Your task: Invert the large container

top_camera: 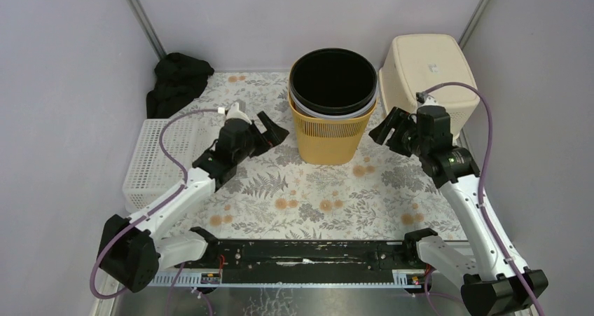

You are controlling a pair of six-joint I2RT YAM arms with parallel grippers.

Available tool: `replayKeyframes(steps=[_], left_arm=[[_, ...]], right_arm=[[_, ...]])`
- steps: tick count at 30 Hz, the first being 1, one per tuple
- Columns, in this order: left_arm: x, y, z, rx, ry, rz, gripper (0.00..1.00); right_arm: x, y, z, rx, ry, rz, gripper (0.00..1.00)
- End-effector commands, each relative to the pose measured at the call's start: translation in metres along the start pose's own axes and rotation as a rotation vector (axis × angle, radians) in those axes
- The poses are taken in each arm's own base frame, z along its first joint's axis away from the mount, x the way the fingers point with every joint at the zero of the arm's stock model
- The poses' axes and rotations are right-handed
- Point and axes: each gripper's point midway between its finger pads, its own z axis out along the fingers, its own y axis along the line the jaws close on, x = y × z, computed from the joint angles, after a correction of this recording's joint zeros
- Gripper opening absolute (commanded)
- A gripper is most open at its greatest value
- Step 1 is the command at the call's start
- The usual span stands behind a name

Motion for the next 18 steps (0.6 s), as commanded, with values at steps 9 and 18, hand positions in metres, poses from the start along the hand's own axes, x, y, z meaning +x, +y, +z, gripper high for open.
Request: replayKeyframes(steps=[9,18], left_arm=[[-0.127,-0.12,-0.056,0.063,-0.186,0.29,1.0],[-0.144,-0.123,-0.019,-0.084,-0.128,0.461,1.0]], right_arm=[[-0.094,0.05,-0.057,-0.041,-0.219,-0.168,0.65],[-0.149,0.081,-0.032,-0.03,-0.221,-0.3,0.5]])
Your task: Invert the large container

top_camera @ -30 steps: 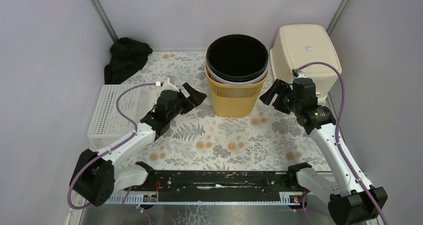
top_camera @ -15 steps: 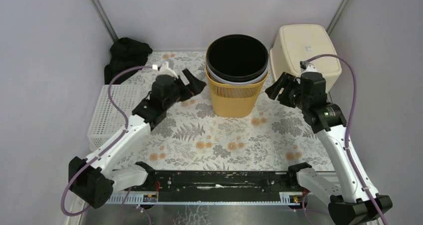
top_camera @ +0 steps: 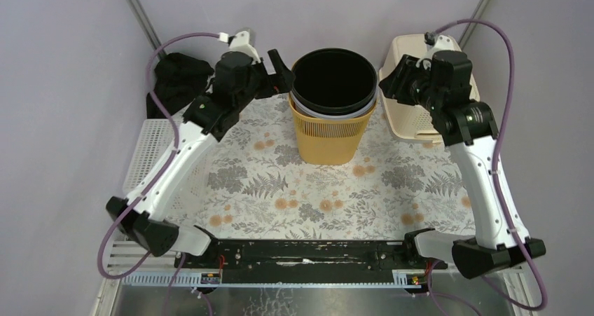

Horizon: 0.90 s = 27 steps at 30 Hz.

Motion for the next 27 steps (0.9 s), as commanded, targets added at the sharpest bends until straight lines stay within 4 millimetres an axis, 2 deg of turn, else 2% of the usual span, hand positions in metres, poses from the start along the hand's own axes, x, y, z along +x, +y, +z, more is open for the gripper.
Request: replayKeyframes(steps=[1,7,10,27], left_arm=[[0.023,0.029,0.02,-0.154,0.123,0.162,1.0],[0.018,0.027,0.032,-0.174,0.149,0.205,0.98],[0.018,0.024,0.037,-0.174,0.159,0.217,0.94],[0.018,0.015,0.048,-0.236,0.153,0.308,0.79]], right_arm=[[-0.021,-0.002,0.019,0.035,0.006,-0.104,0.5],[-0.027,-0.012,0.047,0.092,0.032,-0.156,0.5],[-0.026,-0.014,0.055,0.097,0.034,-0.158,0.48],[-0.031,-0.012,0.071,0.087,0.034,-0.193,0.42]])
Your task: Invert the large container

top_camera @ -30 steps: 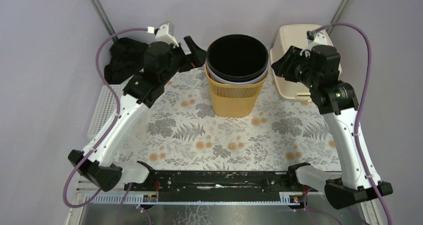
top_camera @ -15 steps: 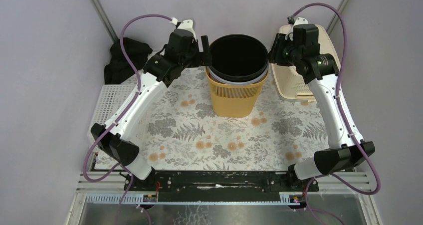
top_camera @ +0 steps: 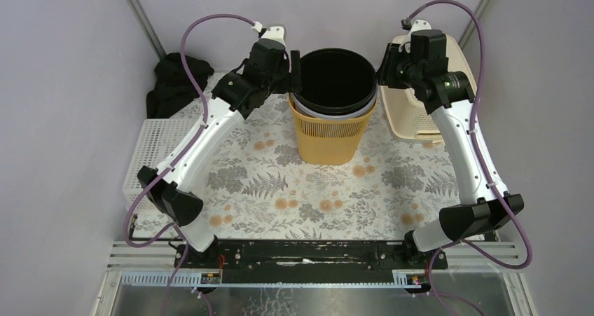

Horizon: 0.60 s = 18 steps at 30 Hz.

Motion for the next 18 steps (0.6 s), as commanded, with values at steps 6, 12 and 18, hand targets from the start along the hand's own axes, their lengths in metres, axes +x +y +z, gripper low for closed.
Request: replayKeyframes(steps=[6,12,18], left_arm=[[-0.009,-0.006,-0.001,-0.039,-0.026,0.053,0.77],[-0.01,-0.01,0.001,-0.047,-0.028,0.069,0.75],[-0.006,-0.014,0.006,-0.053,-0.016,0.086,0.65]], right_arm=[[-0.021,0.004,0.002,-0.013,-0.055,-0.039,0.42],[-0.02,0.004,0.009,-0.011,-0.037,-0.052,0.41],[-0.02,0.008,0.014,-0.018,-0.023,-0.065,0.38]])
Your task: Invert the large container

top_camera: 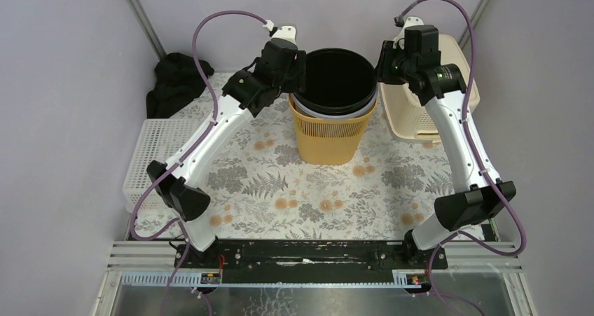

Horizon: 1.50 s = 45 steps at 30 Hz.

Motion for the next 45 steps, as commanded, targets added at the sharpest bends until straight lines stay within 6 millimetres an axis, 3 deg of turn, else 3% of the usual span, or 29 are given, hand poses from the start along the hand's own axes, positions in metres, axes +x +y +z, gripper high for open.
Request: replayKeyframes(steps=[1,13,22,23,28,39,45], left_arm=[[-0.007,0.0,-0.001,-0.023,-0.016,0.027,0.64],[-0.006,-0.003,0.005,-0.027,-0.013,0.038,0.5],[-0.006,-0.009,0.008,-0.012,-0.008,0.038,0.29],[-0.006,-0.009,0.008,-0.011,-0.007,0.038,0.27],[-0.013,-0.012,0.006,0.001,-0.022,0.024,0.25],[-0.038,-0.025,-0.013,0.076,-0.087,-0.018,0.22],[-0.038,-0.031,-0.013,0.103,-0.085,-0.027,0.22]], right_arm=[[-0.02,0.008,-0.008,-0.021,-0.05,-0.034,0.37],[-0.013,0.016,0.0,-0.002,-0.003,-0.092,0.32],[-0.013,0.022,-0.002,0.014,0.002,-0.122,0.24],[-0.009,0.022,0.006,0.02,0.018,-0.127,0.22],[-0.014,0.023,0.003,0.023,0.006,-0.125,0.12],[-0.032,0.038,-0.011,-0.039,-0.05,-0.088,0.08],[-0.041,0.042,-0.025,-0.064,-0.092,-0.072,0.05]])
